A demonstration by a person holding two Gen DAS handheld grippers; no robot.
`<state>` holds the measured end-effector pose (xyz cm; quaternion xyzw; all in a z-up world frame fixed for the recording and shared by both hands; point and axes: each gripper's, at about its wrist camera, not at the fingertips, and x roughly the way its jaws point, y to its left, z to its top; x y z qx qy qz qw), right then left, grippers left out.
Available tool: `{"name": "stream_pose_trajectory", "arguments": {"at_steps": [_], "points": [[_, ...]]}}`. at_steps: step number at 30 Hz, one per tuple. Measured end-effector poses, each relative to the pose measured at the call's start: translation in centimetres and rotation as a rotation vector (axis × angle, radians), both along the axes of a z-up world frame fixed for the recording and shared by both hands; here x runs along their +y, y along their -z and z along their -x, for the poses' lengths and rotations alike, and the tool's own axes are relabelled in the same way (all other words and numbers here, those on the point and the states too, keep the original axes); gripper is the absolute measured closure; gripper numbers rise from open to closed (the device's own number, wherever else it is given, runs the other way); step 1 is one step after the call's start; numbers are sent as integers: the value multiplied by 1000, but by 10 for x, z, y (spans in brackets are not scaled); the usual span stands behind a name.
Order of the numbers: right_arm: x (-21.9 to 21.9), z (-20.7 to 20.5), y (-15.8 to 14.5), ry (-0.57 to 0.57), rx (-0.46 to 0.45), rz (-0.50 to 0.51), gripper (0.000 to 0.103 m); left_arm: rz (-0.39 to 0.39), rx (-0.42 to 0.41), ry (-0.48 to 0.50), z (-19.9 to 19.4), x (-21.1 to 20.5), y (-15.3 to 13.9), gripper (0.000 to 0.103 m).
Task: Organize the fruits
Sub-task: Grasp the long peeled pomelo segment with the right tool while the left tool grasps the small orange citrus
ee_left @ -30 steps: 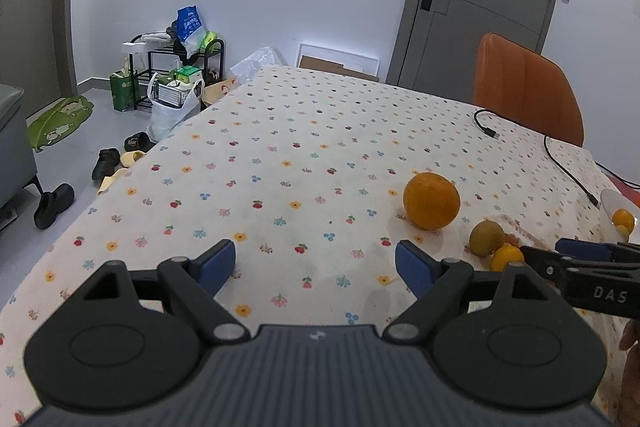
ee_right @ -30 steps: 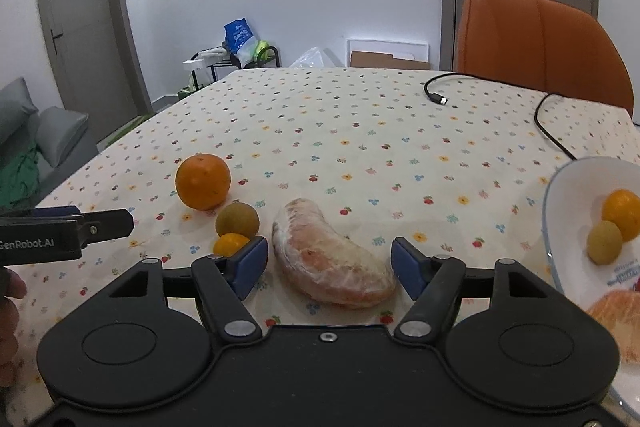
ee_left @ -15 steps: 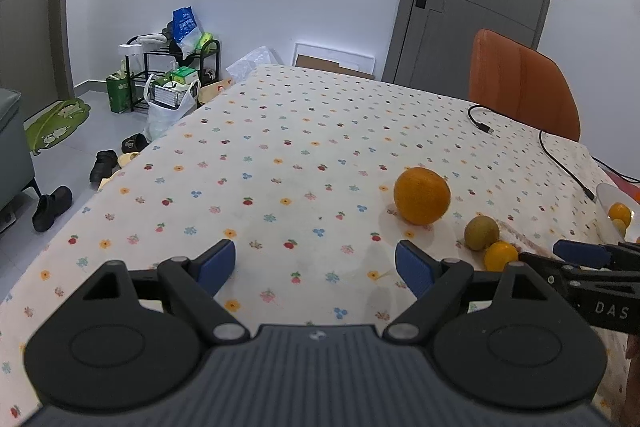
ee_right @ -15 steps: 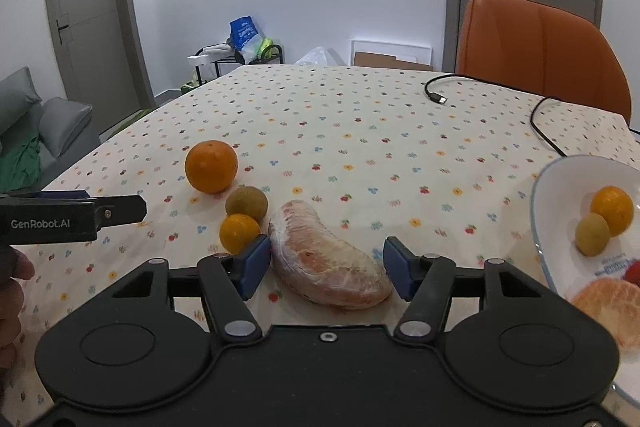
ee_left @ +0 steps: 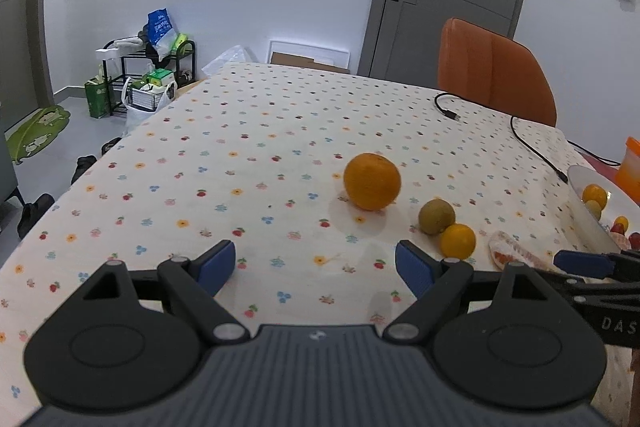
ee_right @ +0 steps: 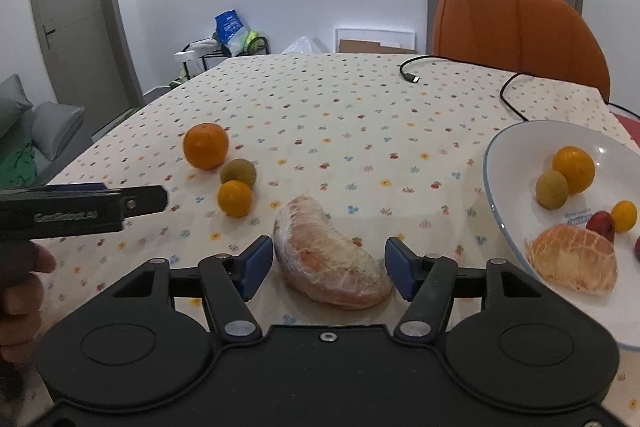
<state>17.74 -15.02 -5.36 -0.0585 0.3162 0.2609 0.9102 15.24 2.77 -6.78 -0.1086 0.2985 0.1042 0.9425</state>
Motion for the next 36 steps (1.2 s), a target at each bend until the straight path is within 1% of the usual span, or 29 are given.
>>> {"name": "stream_pose_trajectory", "arguments": {"at_steps": [4,8,11,16,17,20,22,24,26,36], "points": [[-3,6,0,-25,20,-23,43,-3,1,1,1,-2,0,17],[-3,8,0,-58,24,-42,54,-9,7,-1,1,-2,1,17],[1,5,2,-72,11,-42,55,-9,6,-3,2,-1,0,17],[14,0,6,-97,-39,-1,54,-16,9,-12,5,2,0,17],[15,-2,6,-99,-47,4,56,-17,9,-17,6,3,0,17],[18,-5,6,-93,-61,14,65,-15,13,-28,7,6,0,17],[15,-8,5,-88,-54,6,66,-18,14,-27,7,6,0,17],[10,-8,4,-61,-54,4,66,-14,11,-18,6,5,-1,17],[5,-7,2,-44,-47,-20,66,-12,5,-3,5,2,-2,17],[-19,0,-18,-5,-96,-68,66,-5,-28,69,-4,-21,-8,17]]}}
